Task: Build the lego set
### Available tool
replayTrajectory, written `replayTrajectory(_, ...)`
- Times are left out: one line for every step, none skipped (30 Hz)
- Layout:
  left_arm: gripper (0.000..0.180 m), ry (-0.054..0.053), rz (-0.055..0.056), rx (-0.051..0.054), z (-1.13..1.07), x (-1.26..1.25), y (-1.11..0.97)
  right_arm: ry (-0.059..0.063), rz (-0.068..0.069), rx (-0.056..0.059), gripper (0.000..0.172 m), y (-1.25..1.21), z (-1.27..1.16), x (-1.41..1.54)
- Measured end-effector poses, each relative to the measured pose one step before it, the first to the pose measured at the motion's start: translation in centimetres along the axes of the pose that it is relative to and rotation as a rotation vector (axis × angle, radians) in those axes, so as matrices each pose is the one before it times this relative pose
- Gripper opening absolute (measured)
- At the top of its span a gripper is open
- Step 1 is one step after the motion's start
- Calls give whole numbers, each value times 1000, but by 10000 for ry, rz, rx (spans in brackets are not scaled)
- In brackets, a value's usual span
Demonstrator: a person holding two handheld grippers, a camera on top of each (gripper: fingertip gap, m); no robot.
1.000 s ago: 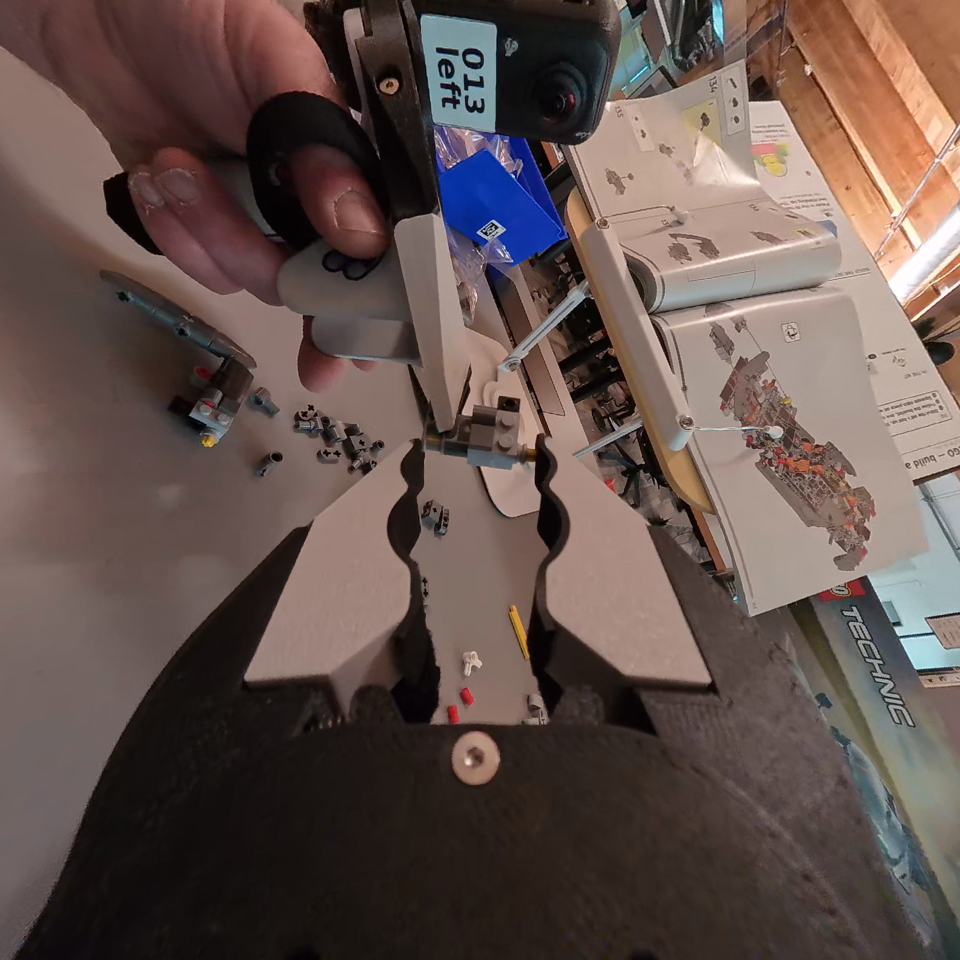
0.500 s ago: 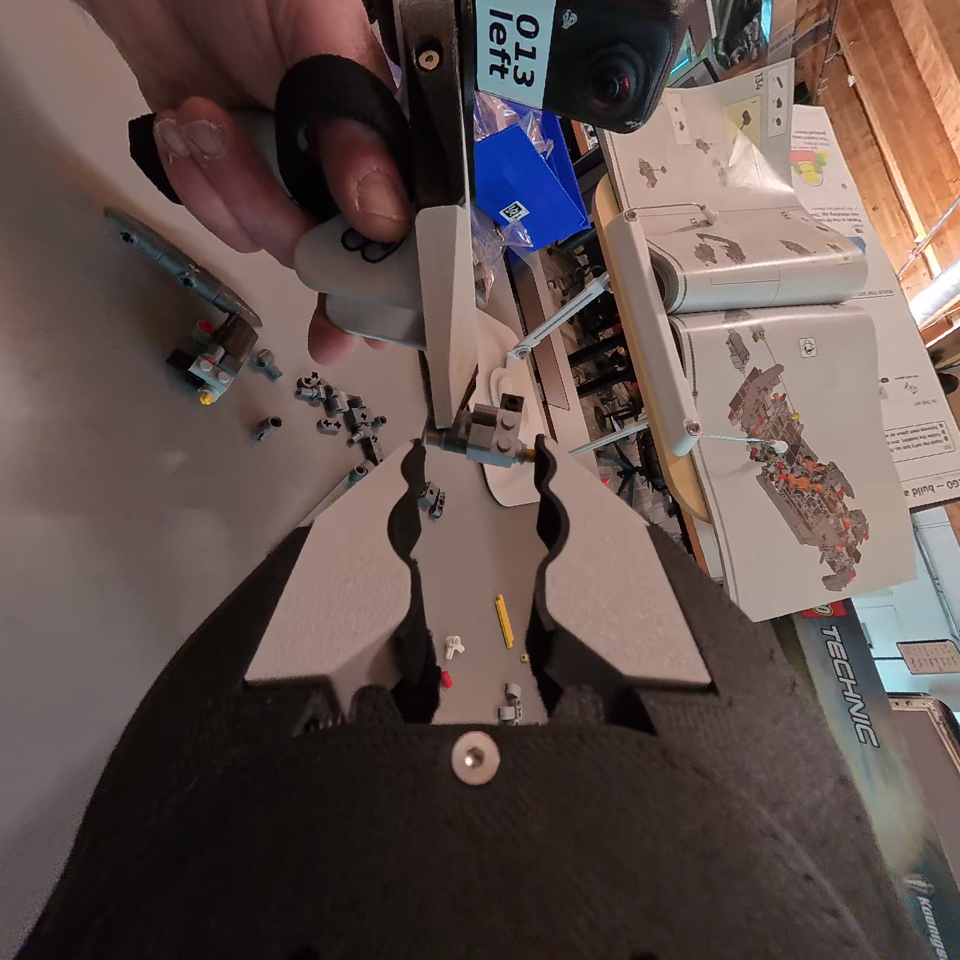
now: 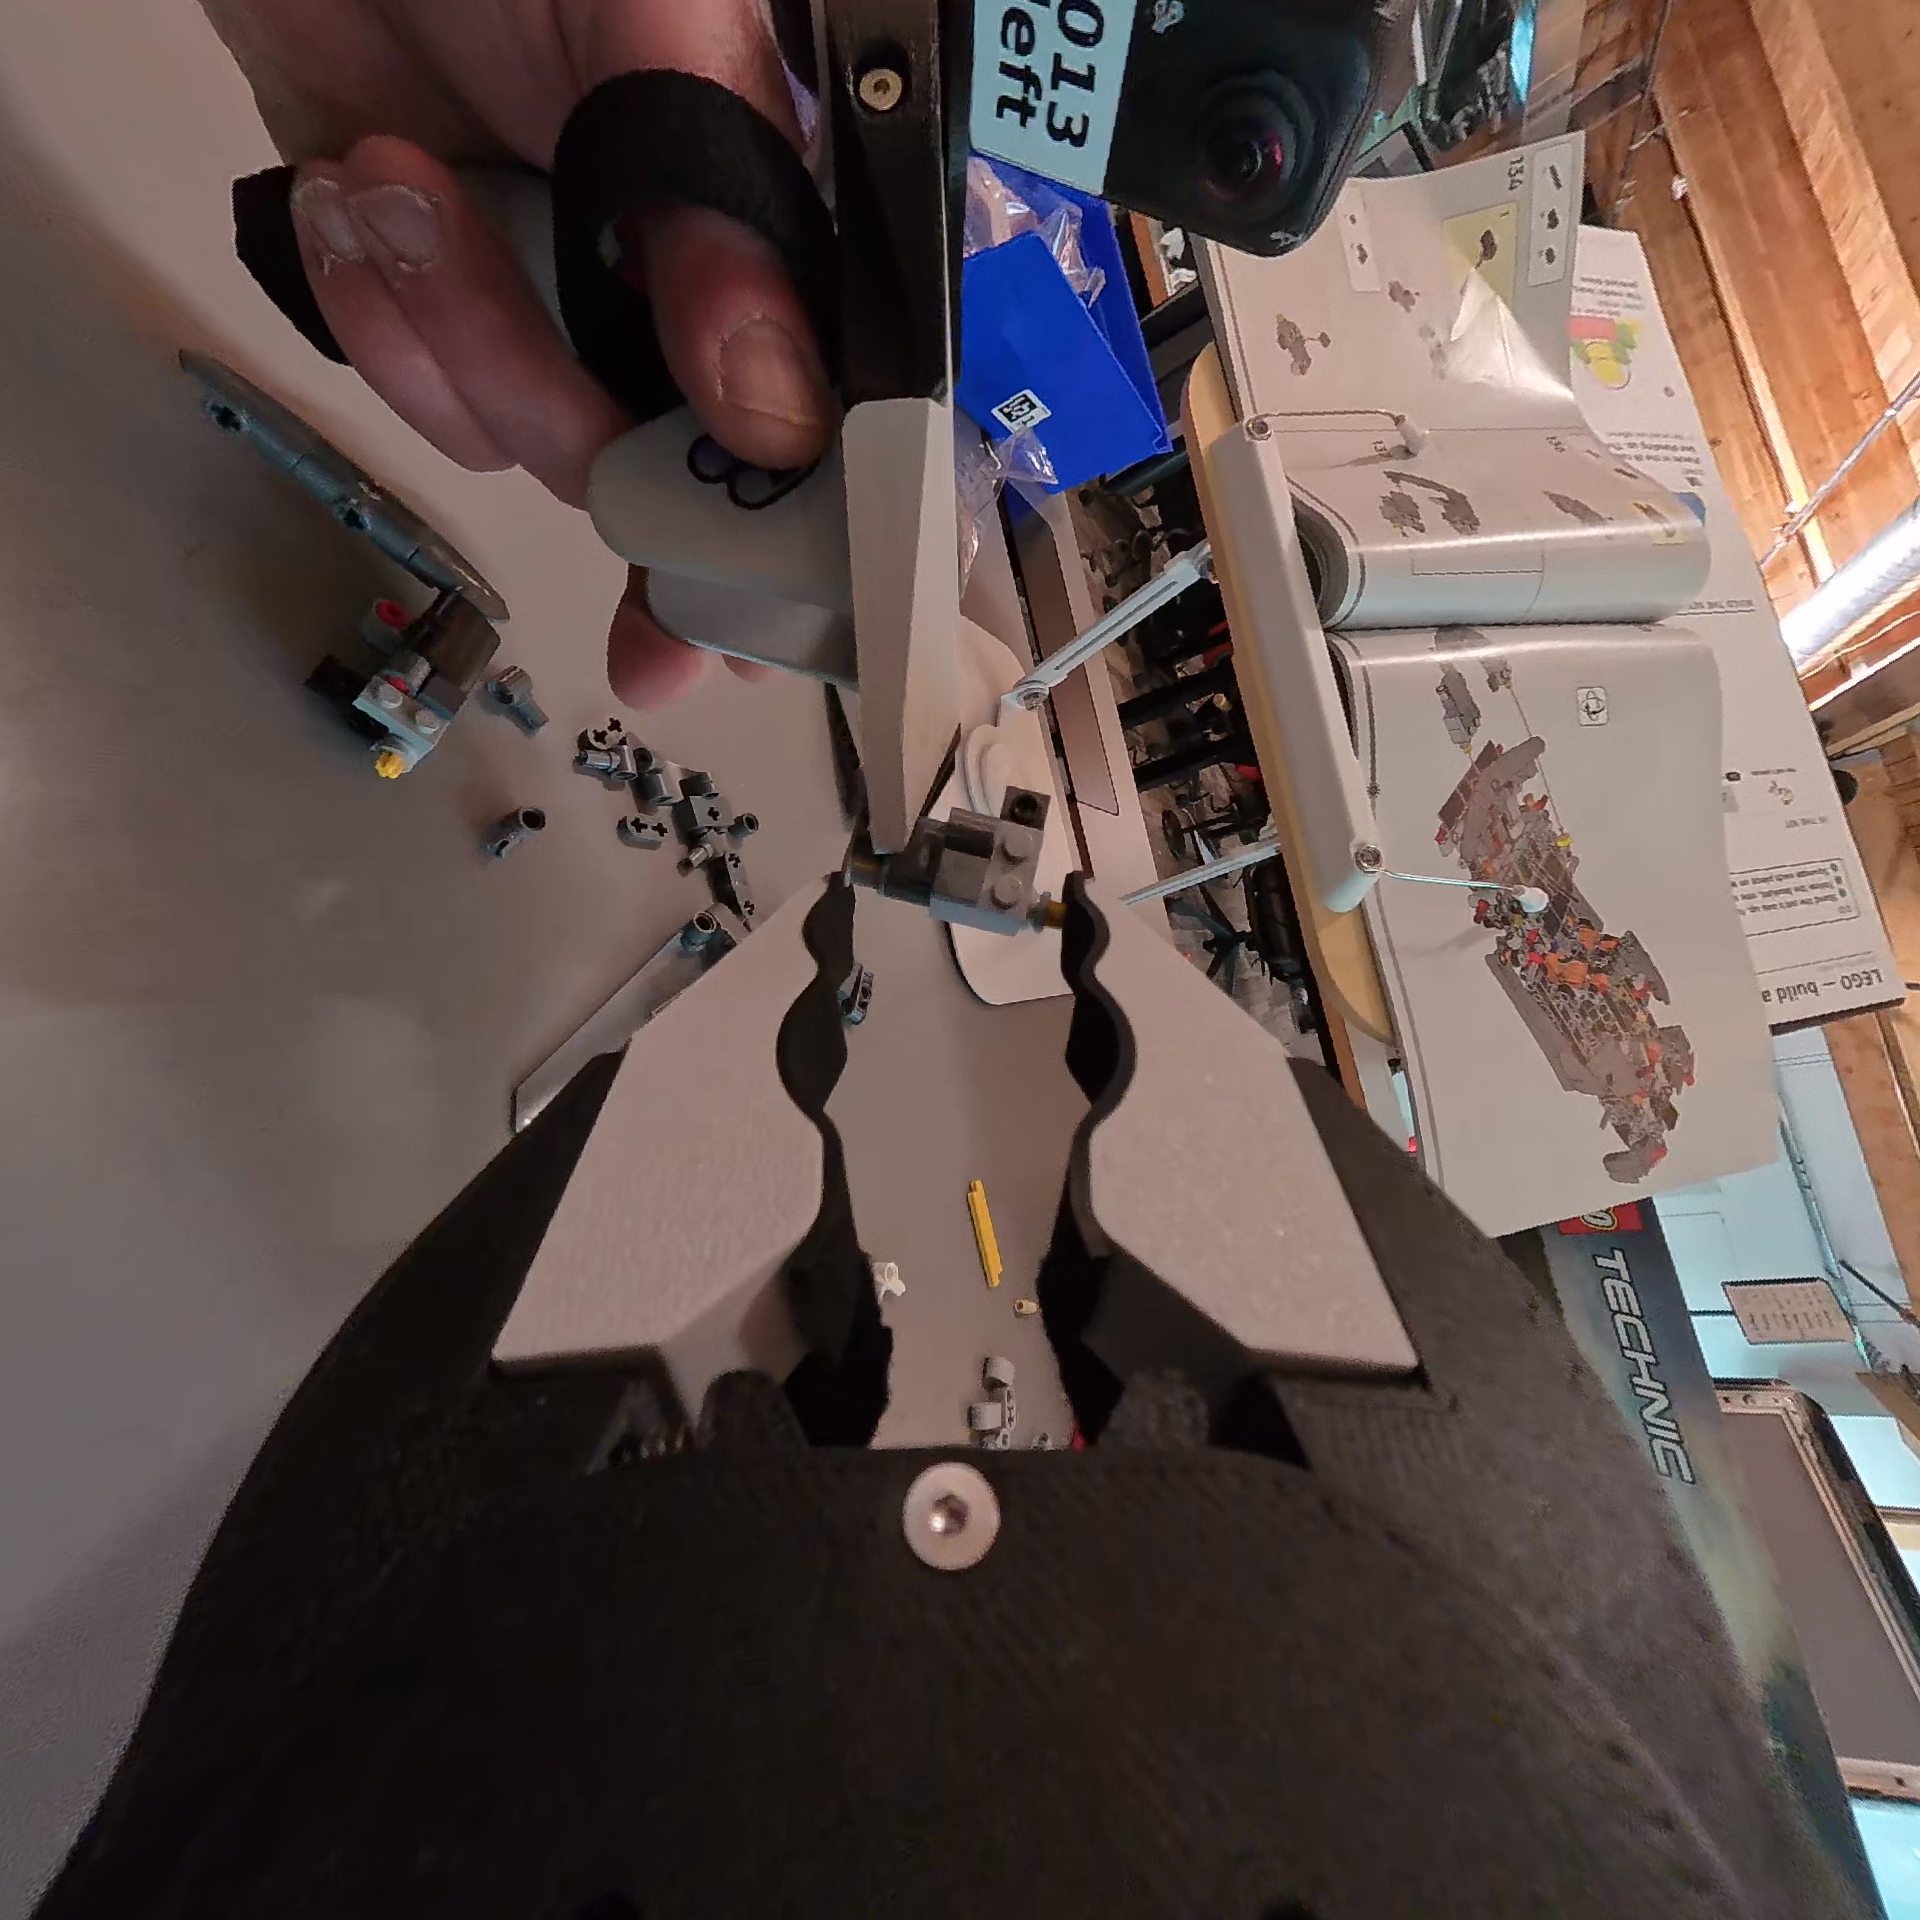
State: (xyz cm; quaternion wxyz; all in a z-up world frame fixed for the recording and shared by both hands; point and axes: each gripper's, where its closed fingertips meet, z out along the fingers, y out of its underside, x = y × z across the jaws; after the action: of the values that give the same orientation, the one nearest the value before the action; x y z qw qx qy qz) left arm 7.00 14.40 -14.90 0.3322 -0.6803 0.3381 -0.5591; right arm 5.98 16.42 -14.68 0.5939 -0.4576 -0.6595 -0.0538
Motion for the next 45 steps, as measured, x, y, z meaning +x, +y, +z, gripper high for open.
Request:
replayTrajectory(8, -10, -39, 59, -33, -37, -90, 22, 22, -24, 38, 22, 54, 21)
replayTrajectory(8, -63, 30, -33, 6, -94, 63, -2, 3, -38, 38, 59, 73, -15)
replayTrajectory(8, -26, -20, 42, -22, -70, -31, 40, 24, -12, 38, 31, 71, 26)
replayTrajectory(8, -23, -35, 78, -26, -60, -80, 12, 87, -7, 38, 20, 72, 23)
replayTrajectory(8, -15, 4, 33, -12, -36, 1, -16, 50, 2, 38, 10, 37, -1)
replayTrajectory(8, 10, -38, 52, -16, 0, -42, 22, 22, 6, 38, -19, 29, 53)
replayTrajectory(8, -30, -19, 56, -39, -50, -79, 14, 30, -26, 38, 11, 75, 28)
replayTrajectory(8, -52, 43, -3, -26, -85, 8, 5, 26, -31, 38, 28, 80, 15)
replayTrajectory(8, -19, -44, 78, -55, -65, -99, 36, 50, -9, 38, 5, 91, 57)
replayTrajectory(8, -25, -40, 63, -32, -88, -56, 5, 26, -24, 38, 30, 81, 8)
replayTrajectory(8, -15, 2, -6, -15, -64, 67, -14, -9, -14, 38, 16, 64, -39)
replayTrajectory(8, 17, -48, 58, -46, -15, -30, 23, 35, 27, 38, -24, 48, 14)
replayTrajectory(8, -22, -18, 45, -36, -30, -24, -3, 66, 4, 38, 26, 50, -28)
replayTrajectory(8, -56, 38, -37, 1, -78, 89, -7, 11, -18, 38, 45, 52, -57)
replayTrajectory(8, -4, -29, 31, -20, -30, -6, 57, 19, 10, 38, 9, 44, 20)
replayTrajectory(8, -10, -35, 73, -18, -51, -84, 37, 58, -4, 38, 25, 46, 27)
replayTrajectory(8, -23, 12, 5, 8, -63, 26, -10, 27, -12, 37, 43, 37, -1)
replayTrajectory(8, 26, -45, 54, -10, -3, -55, 24, 34, 25, 37, -8, 13, 62)
replayTrajectory(8, 6, -28, 97, -21, 11, -134, 15, 30, 7, 37, -3, 25, 61)
replayTrajectory(8, -53, 43, -11, 6, -68, 38, -13, -13, -24, 37, 33, 40, -3)
replayTrajectory(8, -8, -27, 20, -28, -37, -28, 26, -3, -6, 37, 6, 59, 21)
replayTrajectory(8, -5, -29, 31, -57, -53, -40, 17, 18, 3, 37, 0, 68, -14)
replayTrajectory(8, -21, 25, -23, -35, -51, 68, -27, 44, 2, 37, 4, 55, -47)
replayTrajectory(8, -6, -33, 39, -43, -39, -33, 25, 51, 19, 37, -14, 60, 23)
replayTrajectory(8, -6, -38, 86, -53, -30, -102, 37, 66, 22, 37, -5, 61, 37)
replayTrajectory(8, -28, -4, -9, -18, -81, 20, -47, 60, 0, 37, 36, 61, -52)
replayTrajectory(8, -11, -10, 0, -3, -44, 49, -50, 11, 3, 37, 40, 29, -26)
replayTrajectory(8, 16, -58, 73, -7, -6, -57, -4, 8, 7, 37, 7, 14, 16)
replayTrajectory(8, -16, 4, 6, -4, -38, 8, -39, 26, -20, 37, 36, 32, -26)
replayTrajectory(8, -12, 8, -25, -4, -40, 46, -36, 34, -8, 37, 32, 26, -24)
replayTrajectory(8, 3, -34, 51, -39, -10, -75, -4, 63, 25, 37, -8, 33, 13)
replayTrajectory(8, -16, 10, 25, -16, -17, -10, -39, 55, 26, 36, -2, 16, -19)
replayTrajectory(8, 12, -2, -6, -2, 4, 11, -25, 16, 26, 36, -6, 2, -5)
replayTrajectory(8, 19, -36, 39, -33, 1, -71, 19, 24, 3, 36, -13, 26, 25)
replayTrajectory(8, -28, 19, 15, -31, -47, -24, 16, -32, -67, 32, 66, 46, 22)
replayTrajectory(8, 73, 9, 36, -84, 80, -62, 156, -162, -30, 19, 132, -9, 237)
replayTrajectory(8, 43, -71, 7, -22, 88, 14, 43, 82, 12, 19, 79, -3, 139)
replayTrajectory(8, -81, 81, 33, -9, -57, -38, 25, 30, -40, 19, 89, 90, 27)
replayTrajectory(8, -296, 152, -45, 69, -340, 13, 103, -87, -155, 20, 216, 181, 16)
replayTrajectory(8, -176, 186, -15, 82, -213, 29, -32, 40, -54, 20, 145, 99, -29)
replayTrajectory(8, 174, -119, -15, 16, 81, 49, -150, 117, 70, 20, 17, -22, -48)
replayTrajectory(8, 91, -132, 73, 39, -5, -34, -76, 49, -30, 21, 75, 29, 15)
replayTrajectory(8, -140, 78, 84, 53, -195, -57, 92, -15, -61, 21, 55, 95, 131)
replayTrajectory(8, -4, -23, 155, -60, -11, -284, 98, 88, 55, 24, -102, 11, 162)
replayTrajectory(8, -10, 16, 128, -93, 29, -294, -63, 242, 65, 29, -102, -20, 48)
